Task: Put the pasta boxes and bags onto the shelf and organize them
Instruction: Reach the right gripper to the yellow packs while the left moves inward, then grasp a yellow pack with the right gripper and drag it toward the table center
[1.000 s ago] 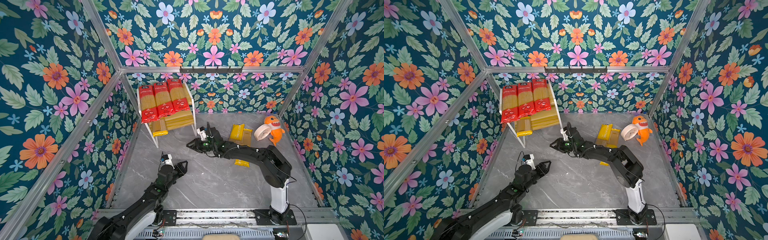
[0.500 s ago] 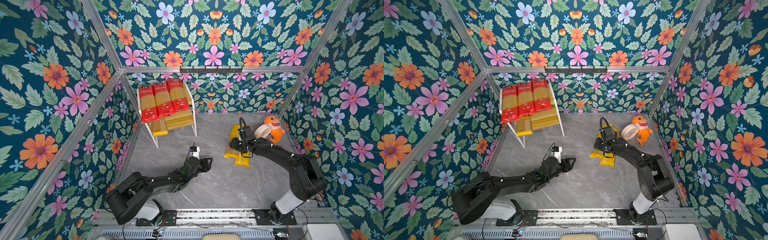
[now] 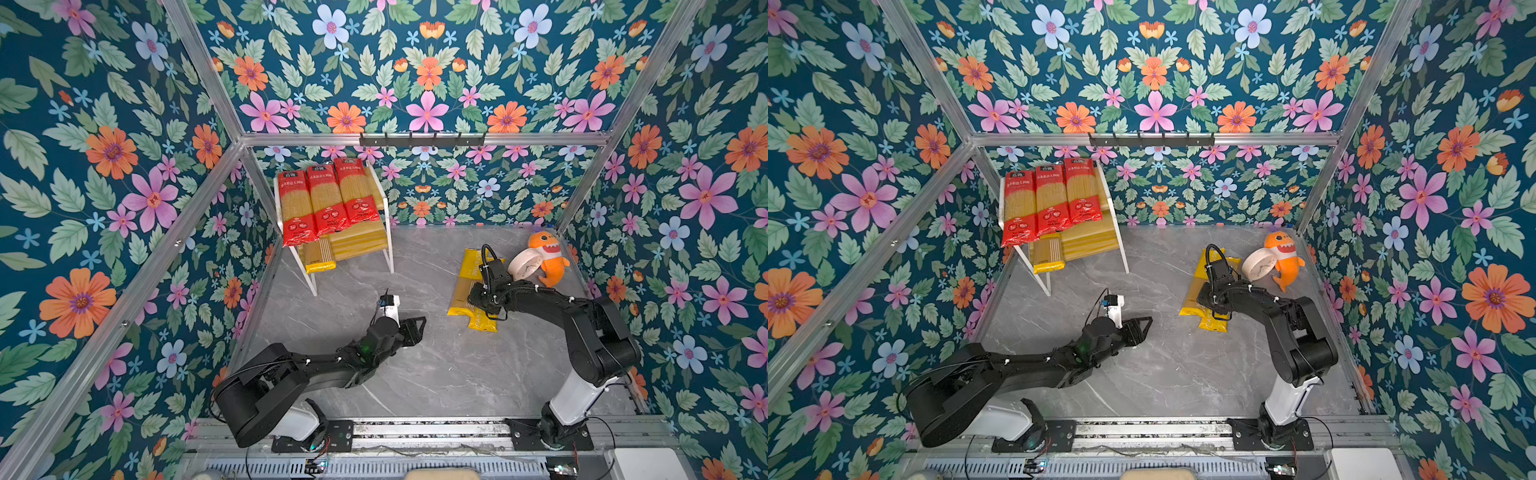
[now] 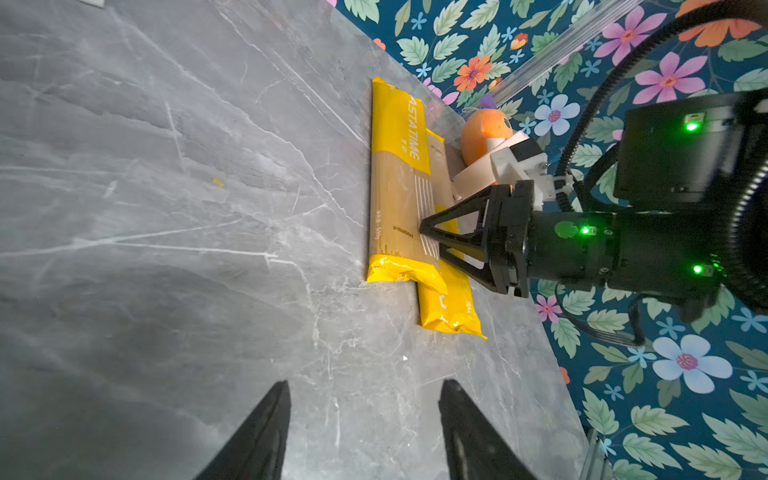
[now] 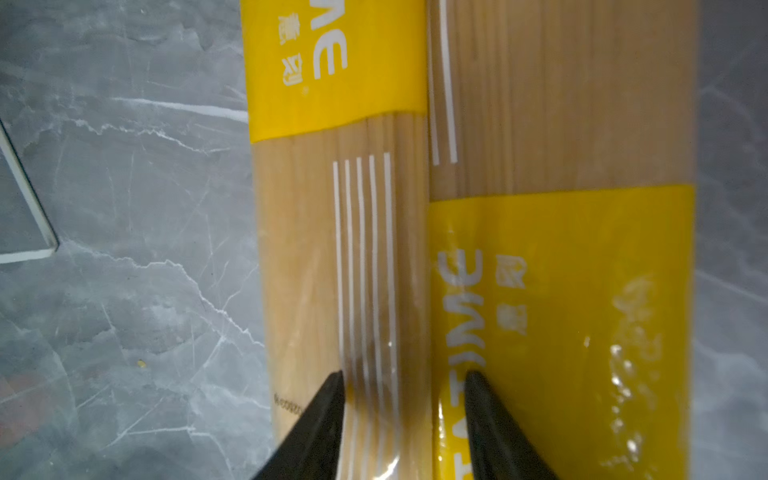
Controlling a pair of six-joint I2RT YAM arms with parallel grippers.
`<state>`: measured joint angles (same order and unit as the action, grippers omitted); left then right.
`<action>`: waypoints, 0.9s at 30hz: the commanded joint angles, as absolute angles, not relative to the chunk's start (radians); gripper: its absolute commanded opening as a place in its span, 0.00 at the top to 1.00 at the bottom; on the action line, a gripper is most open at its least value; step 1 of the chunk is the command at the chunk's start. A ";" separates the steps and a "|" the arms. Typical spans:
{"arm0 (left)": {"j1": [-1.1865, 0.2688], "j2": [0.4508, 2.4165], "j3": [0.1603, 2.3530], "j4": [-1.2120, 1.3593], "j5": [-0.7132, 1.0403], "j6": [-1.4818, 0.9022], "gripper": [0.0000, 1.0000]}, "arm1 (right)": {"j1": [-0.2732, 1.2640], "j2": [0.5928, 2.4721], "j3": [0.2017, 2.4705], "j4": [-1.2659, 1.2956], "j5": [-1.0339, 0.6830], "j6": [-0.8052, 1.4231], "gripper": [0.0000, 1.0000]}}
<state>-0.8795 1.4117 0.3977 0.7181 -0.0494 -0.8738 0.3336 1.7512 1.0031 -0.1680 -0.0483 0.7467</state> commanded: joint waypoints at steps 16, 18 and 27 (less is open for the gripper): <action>-0.881 1.388 0.369 0.762 -0.098 -0.921 0.40 | 0.333 1.807 1.126 -0.234 -0.056 0.703 0.56; -0.881 1.383 0.361 0.765 -0.104 -0.928 0.40 | 0.333 1.842 1.150 -0.234 -0.064 0.710 0.57; -0.883 1.371 0.334 0.782 -0.133 -0.954 0.40 | 0.333 1.875 1.158 -0.212 -0.080 0.704 0.73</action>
